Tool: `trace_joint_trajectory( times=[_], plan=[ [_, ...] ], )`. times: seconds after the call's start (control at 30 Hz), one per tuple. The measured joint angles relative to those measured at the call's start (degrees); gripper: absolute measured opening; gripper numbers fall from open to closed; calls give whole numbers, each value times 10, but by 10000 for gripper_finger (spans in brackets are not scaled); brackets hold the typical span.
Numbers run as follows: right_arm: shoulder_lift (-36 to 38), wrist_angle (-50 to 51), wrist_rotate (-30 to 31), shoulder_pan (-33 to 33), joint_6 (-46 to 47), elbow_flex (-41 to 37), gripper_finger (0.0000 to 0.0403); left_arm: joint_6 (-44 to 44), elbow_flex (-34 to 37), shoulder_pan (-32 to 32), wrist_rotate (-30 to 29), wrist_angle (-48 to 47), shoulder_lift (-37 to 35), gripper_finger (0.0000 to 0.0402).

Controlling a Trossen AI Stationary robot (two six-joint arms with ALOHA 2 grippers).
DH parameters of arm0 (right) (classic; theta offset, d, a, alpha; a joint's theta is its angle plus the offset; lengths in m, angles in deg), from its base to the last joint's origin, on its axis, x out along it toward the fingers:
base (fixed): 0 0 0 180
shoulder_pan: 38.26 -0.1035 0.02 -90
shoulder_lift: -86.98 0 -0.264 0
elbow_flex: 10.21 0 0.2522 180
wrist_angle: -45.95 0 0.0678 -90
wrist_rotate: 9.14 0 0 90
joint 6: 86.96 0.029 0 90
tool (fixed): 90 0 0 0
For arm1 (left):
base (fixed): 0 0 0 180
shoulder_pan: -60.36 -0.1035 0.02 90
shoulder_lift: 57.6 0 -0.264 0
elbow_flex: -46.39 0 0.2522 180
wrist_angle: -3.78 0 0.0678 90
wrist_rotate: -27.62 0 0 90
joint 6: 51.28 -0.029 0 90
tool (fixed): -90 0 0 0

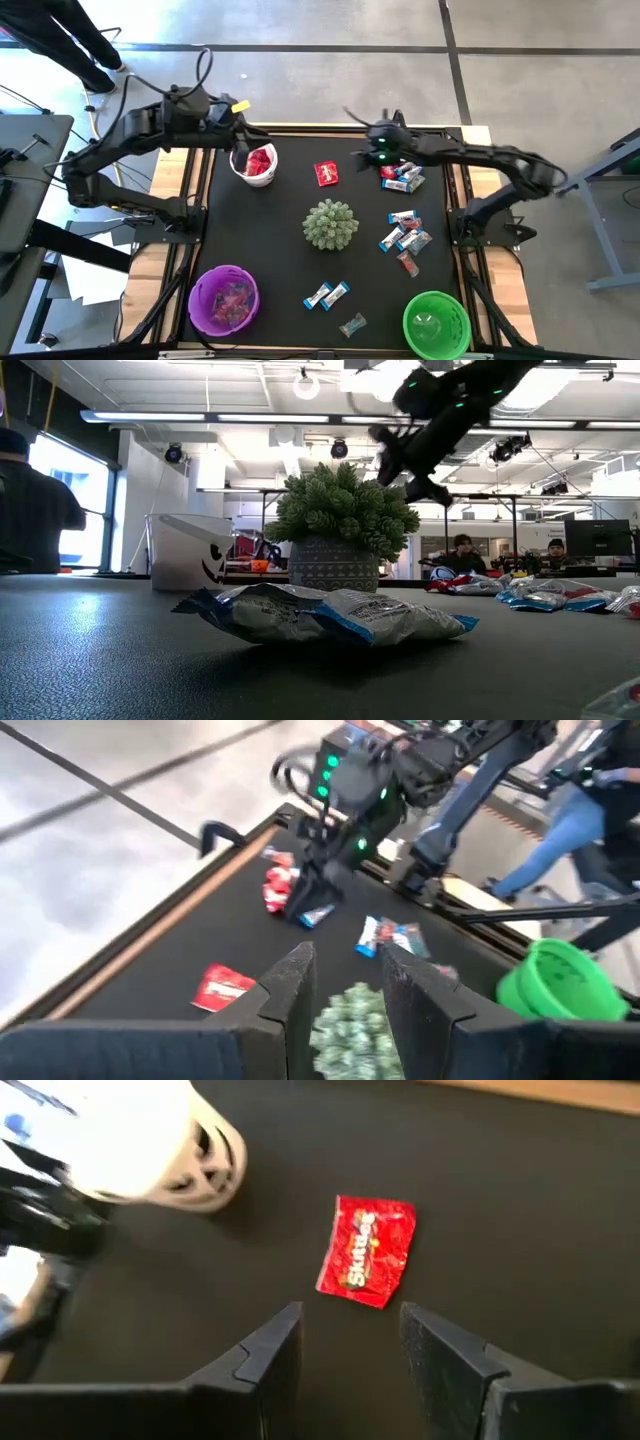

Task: Organize candy in baskets
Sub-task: Put the red candy into the white bucket

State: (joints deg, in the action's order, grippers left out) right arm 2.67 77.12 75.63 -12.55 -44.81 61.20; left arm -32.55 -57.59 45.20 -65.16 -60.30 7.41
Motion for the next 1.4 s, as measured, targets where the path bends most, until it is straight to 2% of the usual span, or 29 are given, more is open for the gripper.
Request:
trace_joint_trajectory(
  times=[0.3, 0.47, 0.7, 0.97, 1.23, 1.4],
  plan=[
    [-180, 143, 0, 0, -62, 176, 162, -20, 0, -11, -45, -39, -36, 104],
    [-249, 159, -1, -3, -70, 227, 162, -22, 0, -22, -55, -55, -52, 104],
    [-328, 158, -33, -5, -62, 281, 162, -44, 0, -38, -56, -59, -62, 104],
    [-371, 156, -42, -11, -58, 314, 162, -80, 0, -60, -56, -60, -62, 104],
    [-393, 158, 11, -10, -45, 314, 162, -103, 0, -75, -54, -61, -62, 104],
    [-402, 156, 20, -10, -36, 316, 162, -115, 0, -84, -54, -68, -62, 104]
  ],
)
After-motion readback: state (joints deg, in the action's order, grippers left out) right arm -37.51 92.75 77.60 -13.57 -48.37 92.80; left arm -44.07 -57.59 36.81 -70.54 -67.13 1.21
